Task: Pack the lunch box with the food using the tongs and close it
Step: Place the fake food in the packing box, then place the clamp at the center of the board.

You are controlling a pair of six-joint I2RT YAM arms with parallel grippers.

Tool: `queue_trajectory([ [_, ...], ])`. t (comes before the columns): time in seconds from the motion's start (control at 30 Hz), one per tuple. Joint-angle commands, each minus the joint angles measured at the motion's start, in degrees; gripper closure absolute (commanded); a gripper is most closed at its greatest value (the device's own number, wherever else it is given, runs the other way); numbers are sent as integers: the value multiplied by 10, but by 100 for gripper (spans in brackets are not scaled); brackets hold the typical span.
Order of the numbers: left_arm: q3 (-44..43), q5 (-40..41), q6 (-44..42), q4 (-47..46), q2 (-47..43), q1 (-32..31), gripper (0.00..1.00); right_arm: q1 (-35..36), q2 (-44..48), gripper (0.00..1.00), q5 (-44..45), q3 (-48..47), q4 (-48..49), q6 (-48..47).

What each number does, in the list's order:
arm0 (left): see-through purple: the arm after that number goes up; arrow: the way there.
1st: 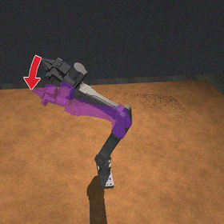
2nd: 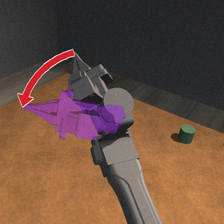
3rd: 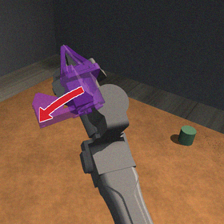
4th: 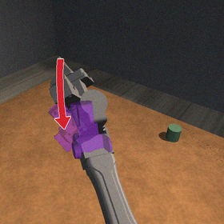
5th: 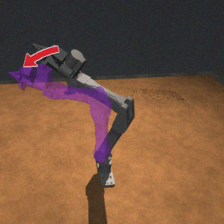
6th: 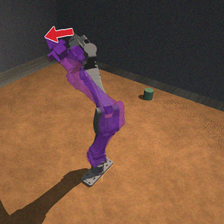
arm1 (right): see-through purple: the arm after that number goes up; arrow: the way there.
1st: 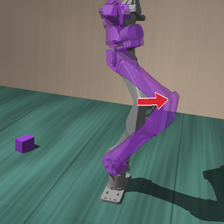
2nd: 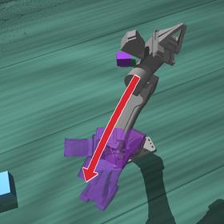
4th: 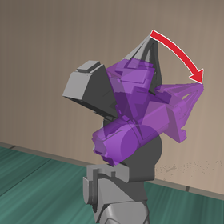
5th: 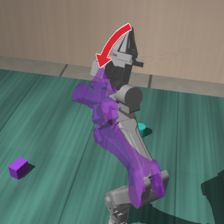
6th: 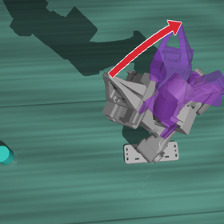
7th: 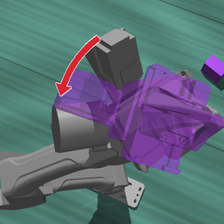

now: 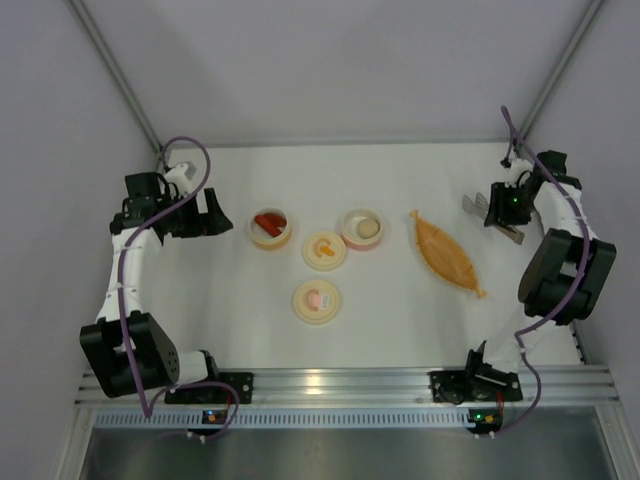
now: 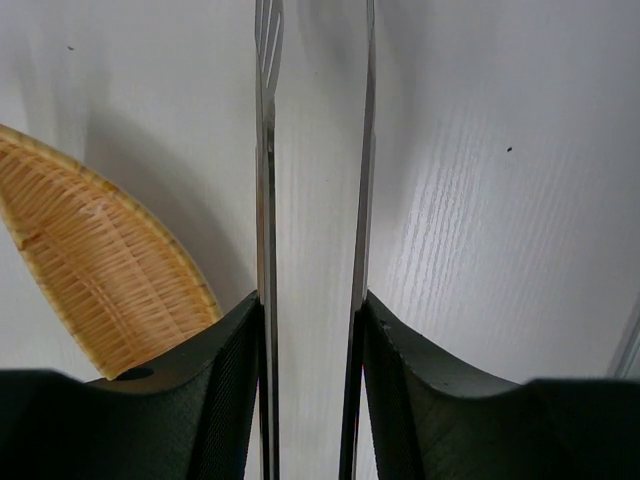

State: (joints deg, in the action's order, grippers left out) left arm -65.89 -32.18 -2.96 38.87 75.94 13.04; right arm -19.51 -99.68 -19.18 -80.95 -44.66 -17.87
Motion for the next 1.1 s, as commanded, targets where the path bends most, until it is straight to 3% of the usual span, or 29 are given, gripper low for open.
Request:
queue_trajectory([
  [0.0, -4, 9, -7, -24, 0, 4, 2, -11, -14, 60, 15, 14, 71, -2],
  [0.13, 3, 13, -11, -33, 9, 4, 2, -15, -36, 59, 23, 47, 131, 4],
  [0.47, -8, 7, -34, -17, 17, 4, 2, -15, -105, 50, 34, 41, 98, -45],
  [0.7, -7, 10, -43, -15, 4, 4, 2, -15, -108, 29, 37, 30, 75, -63],
  [0.83, -9, 12, -53, -11, -5, 4, 2, -15, -94, 23, 33, 14, 56, -66],
  [0.9, -11, 12, -60, -6, -12, 3, 2, -15, -83, 12, 28, 7, 49, -67],
  [1.07, -20, 12, -82, 12, -23, 3, 2, -15, -54, 1, 18, -18, 20, -64],
])
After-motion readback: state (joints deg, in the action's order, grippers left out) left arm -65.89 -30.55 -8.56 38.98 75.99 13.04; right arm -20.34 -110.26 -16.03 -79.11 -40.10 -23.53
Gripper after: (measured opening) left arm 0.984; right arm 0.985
